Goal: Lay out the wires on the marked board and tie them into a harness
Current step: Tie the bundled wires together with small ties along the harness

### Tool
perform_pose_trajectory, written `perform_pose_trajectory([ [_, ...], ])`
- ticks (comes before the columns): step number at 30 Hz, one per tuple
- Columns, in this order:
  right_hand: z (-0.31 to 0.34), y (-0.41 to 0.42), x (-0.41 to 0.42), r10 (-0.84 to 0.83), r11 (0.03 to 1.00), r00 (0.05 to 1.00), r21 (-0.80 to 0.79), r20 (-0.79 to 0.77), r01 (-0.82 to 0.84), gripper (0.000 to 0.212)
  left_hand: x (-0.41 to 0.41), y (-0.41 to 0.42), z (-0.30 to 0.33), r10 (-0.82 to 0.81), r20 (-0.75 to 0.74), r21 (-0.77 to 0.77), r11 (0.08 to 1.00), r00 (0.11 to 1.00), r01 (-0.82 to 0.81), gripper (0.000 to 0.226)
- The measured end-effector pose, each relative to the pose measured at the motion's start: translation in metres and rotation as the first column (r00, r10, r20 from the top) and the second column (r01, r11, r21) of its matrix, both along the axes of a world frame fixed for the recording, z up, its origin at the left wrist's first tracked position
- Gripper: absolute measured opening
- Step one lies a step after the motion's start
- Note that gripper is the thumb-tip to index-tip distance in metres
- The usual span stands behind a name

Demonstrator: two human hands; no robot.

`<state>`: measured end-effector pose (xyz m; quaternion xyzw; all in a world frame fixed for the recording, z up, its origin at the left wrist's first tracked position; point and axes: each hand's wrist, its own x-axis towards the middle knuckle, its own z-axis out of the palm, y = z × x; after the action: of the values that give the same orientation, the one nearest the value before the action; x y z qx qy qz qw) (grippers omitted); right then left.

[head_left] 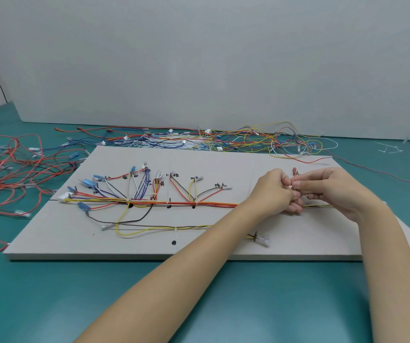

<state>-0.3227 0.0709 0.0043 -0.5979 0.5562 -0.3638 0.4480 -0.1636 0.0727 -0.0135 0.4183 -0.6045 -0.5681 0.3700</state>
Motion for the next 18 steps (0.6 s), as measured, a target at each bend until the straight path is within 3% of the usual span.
perform_pose_trajectory([
  [18,-0.0003,0.0014,-0.0026,0.041,0.998,0.999,0.054,0.027,-0.043,0.016,0.0075,0.0005,-0.0001,-0.028,-0.058,0.056,0.998,0.998,0.031,0.037],
])
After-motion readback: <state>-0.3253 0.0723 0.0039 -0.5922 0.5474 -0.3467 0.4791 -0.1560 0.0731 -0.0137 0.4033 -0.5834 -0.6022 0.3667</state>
